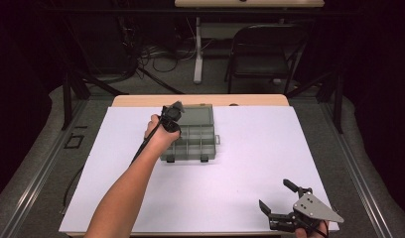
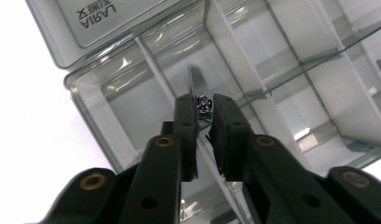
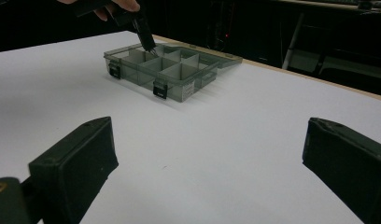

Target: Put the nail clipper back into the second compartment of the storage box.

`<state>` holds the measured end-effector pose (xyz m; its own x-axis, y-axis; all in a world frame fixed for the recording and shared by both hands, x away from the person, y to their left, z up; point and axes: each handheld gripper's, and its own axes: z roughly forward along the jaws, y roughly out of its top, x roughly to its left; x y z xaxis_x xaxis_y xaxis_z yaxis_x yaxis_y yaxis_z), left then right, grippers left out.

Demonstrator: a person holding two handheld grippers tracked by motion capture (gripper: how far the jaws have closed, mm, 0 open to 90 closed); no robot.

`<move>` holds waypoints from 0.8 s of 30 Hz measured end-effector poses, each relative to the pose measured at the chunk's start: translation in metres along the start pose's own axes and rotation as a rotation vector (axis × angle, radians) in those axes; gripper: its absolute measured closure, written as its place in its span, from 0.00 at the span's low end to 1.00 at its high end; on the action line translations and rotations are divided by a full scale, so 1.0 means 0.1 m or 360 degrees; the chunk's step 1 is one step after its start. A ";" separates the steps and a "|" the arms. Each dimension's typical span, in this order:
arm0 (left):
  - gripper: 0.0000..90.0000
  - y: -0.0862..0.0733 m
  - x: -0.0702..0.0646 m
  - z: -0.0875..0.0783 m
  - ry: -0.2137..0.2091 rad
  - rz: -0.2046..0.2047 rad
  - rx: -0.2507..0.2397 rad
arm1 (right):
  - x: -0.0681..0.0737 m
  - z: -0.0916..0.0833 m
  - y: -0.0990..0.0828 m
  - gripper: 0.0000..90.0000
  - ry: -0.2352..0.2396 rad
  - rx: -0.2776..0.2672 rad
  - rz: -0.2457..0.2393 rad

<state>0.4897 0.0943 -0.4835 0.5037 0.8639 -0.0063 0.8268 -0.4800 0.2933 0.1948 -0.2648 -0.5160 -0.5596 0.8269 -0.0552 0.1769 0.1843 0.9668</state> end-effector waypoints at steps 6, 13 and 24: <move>0.87 0.02 -0.05 0.01 -0.0009 0.0016 -0.0056 | -0.01 0.00 0.00 0.03 0.0001 -0.0005 -0.0003; 0.78 0.00 -0.05 -0.06 -0.0009 0.0013 -0.0101 | 0.00 0.00 0.00 0.03 0.0002 0.0005 -0.0002; 0.50 -0.05 0.00 -0.21 -0.0009 0.0028 -0.0245 | 0.00 0.00 0.00 0.03 0.0005 0.0011 -0.0006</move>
<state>0.4802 0.1002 -0.4649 0.5195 0.8544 -0.0050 0.7699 -0.4656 0.4363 0.1950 -0.2652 -0.5156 -0.5627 0.8246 -0.0579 0.1806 0.1910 0.9648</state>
